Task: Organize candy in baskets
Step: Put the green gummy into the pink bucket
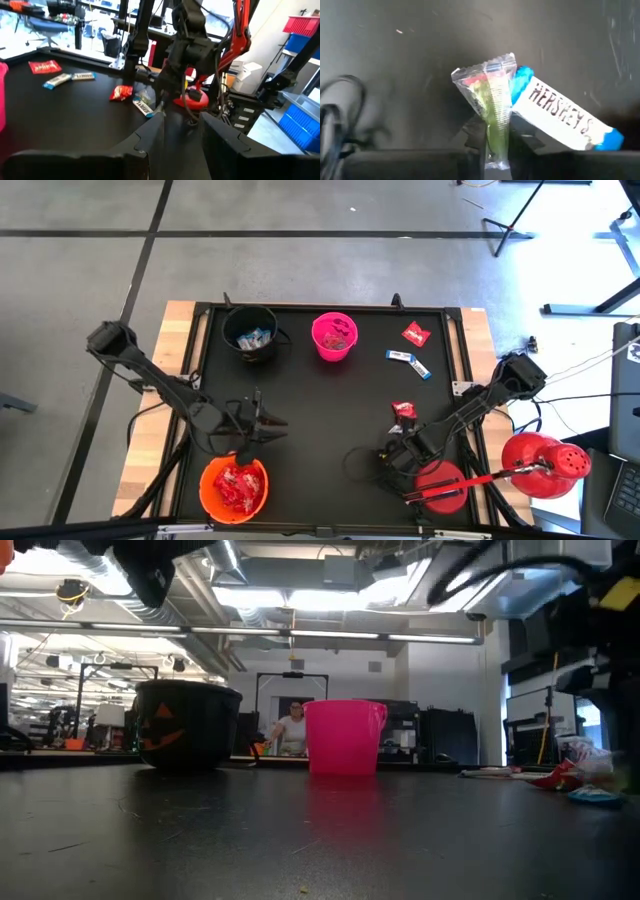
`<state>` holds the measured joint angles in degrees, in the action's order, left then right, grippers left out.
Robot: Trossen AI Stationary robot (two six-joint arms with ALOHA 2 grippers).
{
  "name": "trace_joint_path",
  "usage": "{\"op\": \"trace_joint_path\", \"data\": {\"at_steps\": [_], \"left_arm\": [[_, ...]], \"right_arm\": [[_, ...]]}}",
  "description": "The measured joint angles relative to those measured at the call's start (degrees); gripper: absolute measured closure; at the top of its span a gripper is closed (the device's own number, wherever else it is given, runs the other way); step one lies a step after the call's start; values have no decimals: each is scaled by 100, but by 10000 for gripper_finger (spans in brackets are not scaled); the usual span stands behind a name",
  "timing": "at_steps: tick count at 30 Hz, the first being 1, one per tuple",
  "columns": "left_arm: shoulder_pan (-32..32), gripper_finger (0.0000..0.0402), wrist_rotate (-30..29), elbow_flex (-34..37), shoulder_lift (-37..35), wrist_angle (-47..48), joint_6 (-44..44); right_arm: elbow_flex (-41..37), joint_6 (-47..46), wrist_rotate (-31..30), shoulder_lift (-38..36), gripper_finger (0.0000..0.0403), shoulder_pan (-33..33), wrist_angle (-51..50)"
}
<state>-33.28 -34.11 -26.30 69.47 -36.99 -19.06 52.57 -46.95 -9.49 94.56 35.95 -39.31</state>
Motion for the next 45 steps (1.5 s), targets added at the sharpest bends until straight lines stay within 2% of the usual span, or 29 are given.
{"op": "trace_joint_path", "data": {"at_steps": [5, 11, 16, 19, 22, 29, 39, 42, 45], "left_arm": [[0, 286, -18, 0, 146, -13, -157], [0, 286, -121, 0, 149, -14, -183], [0, 286, -146, 0, 149, -19, -185], [0, 286, -221, 0, 149, -18, -185], [0, 286, -273, 0, 149, -18, -185], [0, 286, -308, 0, 147, -18, -183], [-4, 286, -466, 0, 147, -14, -187], [-4, 286, -465, 0, 147, -11, -189], [-2, 286, -470, 0, 147, 1, -189]], "right_arm": [[243, 364, -135, 0, 386, 1, 3], [534, 748, -487, 0, 387, 1, 11], [727, 1115, -1361, 0, 383, -75, 29], [835, 1279, -1925, 0, 383, -296, 50], [929, 1624, -2226, 0, 382, -612, 278], [1286, 3137, -2060, -2, 382, -1570, 699], [1544, 4737, -1939, -9, 381, -3213, 1466], [1544, 4913, -1925, -9, 381, -3730, 1514], [1544, 4920, -1644, -9, 381, -4232, 1527]]}}
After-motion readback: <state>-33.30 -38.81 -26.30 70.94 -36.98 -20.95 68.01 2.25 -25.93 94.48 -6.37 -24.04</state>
